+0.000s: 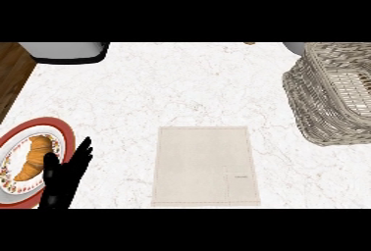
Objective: Pick the bell pepper from the placemat and place it in the basket
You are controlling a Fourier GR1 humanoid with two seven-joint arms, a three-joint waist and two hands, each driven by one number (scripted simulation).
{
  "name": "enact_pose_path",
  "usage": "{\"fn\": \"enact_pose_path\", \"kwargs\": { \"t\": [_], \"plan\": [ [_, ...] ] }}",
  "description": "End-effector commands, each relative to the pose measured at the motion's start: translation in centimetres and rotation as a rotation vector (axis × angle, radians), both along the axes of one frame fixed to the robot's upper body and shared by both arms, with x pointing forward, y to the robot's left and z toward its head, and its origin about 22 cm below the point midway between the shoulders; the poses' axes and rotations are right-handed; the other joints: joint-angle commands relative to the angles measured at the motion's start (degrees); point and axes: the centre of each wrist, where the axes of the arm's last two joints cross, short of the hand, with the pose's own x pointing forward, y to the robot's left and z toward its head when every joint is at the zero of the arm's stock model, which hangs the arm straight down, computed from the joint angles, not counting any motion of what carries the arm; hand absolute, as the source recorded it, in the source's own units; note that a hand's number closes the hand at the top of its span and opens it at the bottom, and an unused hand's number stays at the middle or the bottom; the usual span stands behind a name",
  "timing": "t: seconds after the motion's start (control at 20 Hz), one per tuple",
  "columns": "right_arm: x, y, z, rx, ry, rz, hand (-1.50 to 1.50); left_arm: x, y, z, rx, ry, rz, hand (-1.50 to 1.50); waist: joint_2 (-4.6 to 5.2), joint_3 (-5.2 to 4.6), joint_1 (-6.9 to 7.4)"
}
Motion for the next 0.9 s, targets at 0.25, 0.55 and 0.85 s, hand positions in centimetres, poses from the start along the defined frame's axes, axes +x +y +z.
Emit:
{"fn": "enact_pose_path", "kwargs": {
  "t": [0.25, 0.55, 0.85],
  "plan": [
    [5.2, -6.3, -0.5, -0.053, 0.051, -0.034, 1.5, 0.7, -1.3, -1.6, -0.002, 0.091, 0.004, 0.0, 0.65, -0.41, 0.33],
    [9.3, -7.8, -3.4, -0.005, 0.063, -0.042, 1.5, 0.1, -0.8, -1.3, -0.016, 0.069, -0.011, 0.0, 0.67, -0.4, 0.76],
    [10.3, -10.8, -6.9, 0.206, 0.042, -0.03, 1.5, 0.3, -1.5, -1.1, -0.005, 0.081, 0.008, 0.0, 0.69, -0.36, 0.52]
  ]
}}
